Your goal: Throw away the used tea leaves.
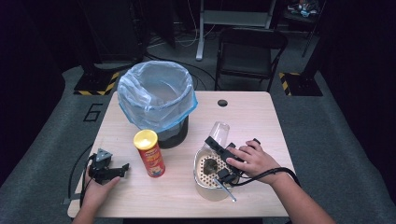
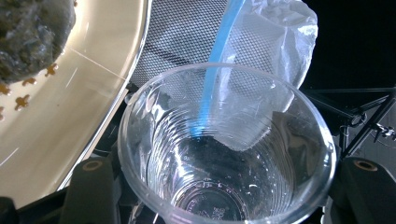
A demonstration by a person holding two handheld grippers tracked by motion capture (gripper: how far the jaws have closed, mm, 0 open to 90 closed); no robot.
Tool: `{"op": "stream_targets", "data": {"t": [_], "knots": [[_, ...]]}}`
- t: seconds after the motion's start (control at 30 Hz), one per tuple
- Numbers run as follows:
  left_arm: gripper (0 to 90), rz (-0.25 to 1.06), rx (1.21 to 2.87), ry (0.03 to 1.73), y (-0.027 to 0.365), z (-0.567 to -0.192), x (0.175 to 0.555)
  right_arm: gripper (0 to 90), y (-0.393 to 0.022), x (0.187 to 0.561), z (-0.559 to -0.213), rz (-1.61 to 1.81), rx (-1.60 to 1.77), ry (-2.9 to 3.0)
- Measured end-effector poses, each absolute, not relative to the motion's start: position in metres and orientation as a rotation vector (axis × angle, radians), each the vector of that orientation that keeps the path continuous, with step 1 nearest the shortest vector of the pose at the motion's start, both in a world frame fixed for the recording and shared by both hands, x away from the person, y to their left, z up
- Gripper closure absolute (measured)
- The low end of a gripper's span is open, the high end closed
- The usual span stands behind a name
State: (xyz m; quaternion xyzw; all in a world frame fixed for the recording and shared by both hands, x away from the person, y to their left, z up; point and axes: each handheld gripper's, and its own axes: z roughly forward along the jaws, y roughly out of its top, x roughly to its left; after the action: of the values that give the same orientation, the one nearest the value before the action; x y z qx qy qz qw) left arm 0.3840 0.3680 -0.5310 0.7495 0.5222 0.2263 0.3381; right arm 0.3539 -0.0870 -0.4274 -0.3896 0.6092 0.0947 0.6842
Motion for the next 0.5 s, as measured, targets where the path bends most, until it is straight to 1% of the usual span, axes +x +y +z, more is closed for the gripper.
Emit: {"op": "stream_targets", "data": {"t": [0.5], "knots": [[12.7,0.589,1.95,1.362,0.3679,-0.5312,0.384,33.5,-0.0886,0.3519,-0.4265,0.226,-0.852,1.378]]}}
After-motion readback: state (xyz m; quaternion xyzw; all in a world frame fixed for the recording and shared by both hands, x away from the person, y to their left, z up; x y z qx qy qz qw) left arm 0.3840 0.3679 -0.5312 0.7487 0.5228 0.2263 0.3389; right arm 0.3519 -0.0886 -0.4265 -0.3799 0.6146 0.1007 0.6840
